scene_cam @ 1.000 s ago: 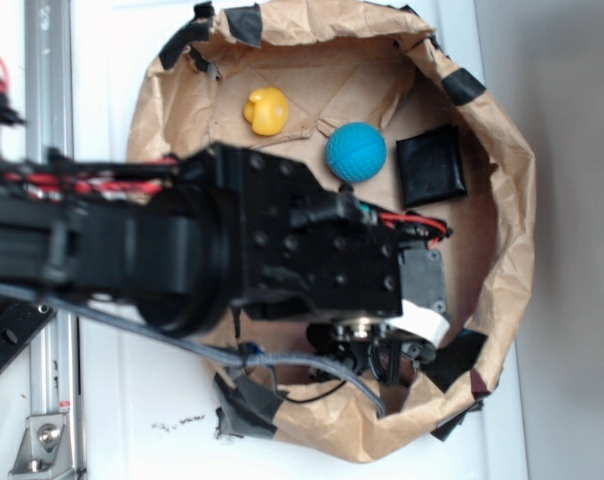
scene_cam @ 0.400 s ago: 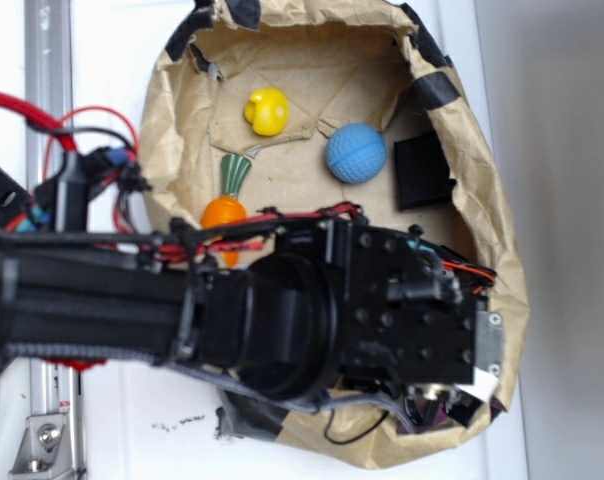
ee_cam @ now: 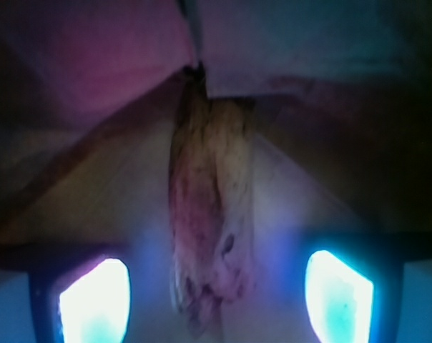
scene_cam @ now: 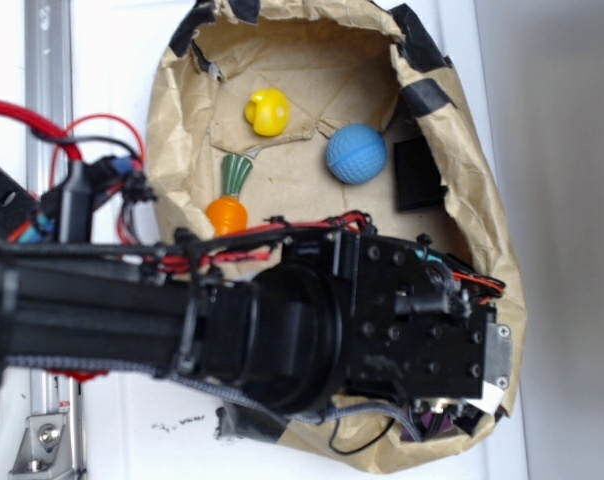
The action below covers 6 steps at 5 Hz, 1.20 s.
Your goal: Grab the wood chip.
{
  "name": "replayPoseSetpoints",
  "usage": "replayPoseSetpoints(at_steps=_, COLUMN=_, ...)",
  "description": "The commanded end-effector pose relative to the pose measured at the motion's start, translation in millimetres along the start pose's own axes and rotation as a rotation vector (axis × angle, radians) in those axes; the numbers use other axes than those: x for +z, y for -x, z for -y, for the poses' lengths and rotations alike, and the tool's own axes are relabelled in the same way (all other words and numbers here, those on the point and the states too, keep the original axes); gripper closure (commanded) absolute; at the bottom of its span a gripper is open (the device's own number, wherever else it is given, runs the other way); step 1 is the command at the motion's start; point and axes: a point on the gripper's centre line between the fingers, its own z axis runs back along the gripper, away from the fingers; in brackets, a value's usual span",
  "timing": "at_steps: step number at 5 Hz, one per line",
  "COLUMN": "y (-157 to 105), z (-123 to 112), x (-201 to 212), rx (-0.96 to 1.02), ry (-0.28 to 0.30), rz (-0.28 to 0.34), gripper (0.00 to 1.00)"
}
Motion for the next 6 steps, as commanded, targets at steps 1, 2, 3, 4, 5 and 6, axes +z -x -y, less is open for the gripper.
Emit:
replayPoseSetpoints(at_steps=1, y=-15.9, z=5.1, x=-13.4, rx=0.061, ry=-0.021, rz=0.019, gripper=1.00)
replayPoseSetpoints(at_steps=2, y=-7.6, z=-0.2, x=-4.5, rx=0.094, ry=-0.046, rz=0.018, gripper=1.00)
replayPoseSetpoints(at_steps=3, y=6.5, z=-8.2, x=16.3, rx=0.160, ry=-0.087, rz=0.015, gripper=1.00)
replayPoseSetpoints(at_steps=4, y=35.4, z=-19.3, x=54.6, rx=0.339, ry=-0.135, rz=0.004, gripper=1.00)
replayPoseSetpoints(at_steps=5, y=63.0, z=-28.3, x=99.2, rx=0.566, ry=-0.046, rz=0.099, gripper=1.00)
replayPoseSetpoints(at_steps=6, y=53.3, z=-17.1, x=131.9, rx=0.681, ry=-0.070, rz=-0.012, gripper=1.00)
